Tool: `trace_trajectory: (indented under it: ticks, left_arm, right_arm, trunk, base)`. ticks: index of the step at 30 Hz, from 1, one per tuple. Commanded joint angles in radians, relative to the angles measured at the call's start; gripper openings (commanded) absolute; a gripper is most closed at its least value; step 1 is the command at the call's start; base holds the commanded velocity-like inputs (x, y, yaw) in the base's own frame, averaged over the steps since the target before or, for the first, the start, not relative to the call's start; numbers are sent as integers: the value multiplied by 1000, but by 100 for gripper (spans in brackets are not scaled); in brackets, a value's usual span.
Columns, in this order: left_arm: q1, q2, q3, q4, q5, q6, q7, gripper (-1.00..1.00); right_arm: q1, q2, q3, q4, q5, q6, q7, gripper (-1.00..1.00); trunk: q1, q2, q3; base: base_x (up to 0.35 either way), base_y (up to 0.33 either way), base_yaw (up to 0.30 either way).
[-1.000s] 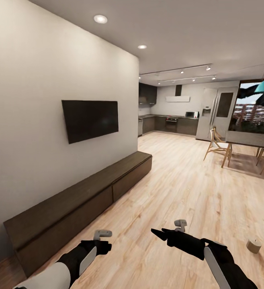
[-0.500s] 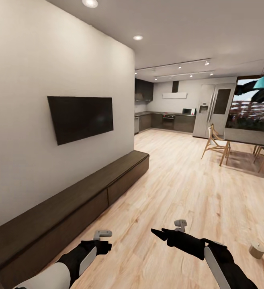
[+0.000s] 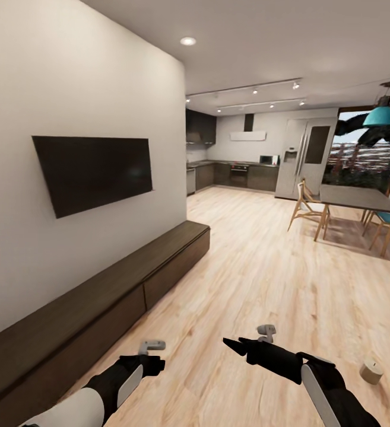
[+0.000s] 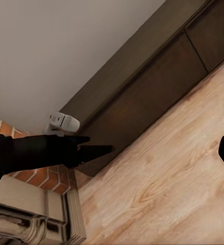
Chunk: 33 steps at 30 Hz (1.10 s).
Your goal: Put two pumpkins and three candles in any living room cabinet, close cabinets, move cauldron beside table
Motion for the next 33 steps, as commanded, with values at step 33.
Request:
trace_trajectory:
  ticks: [33]
  left_arm:
    - [12,2,-8,-3,13,-22,7,100]
  right_arm:
    - [-1,-1,8,0,-7,5,-8,100]
  trunk:
    - [0,-1,-29]
  base:
    - [30,-181,54]
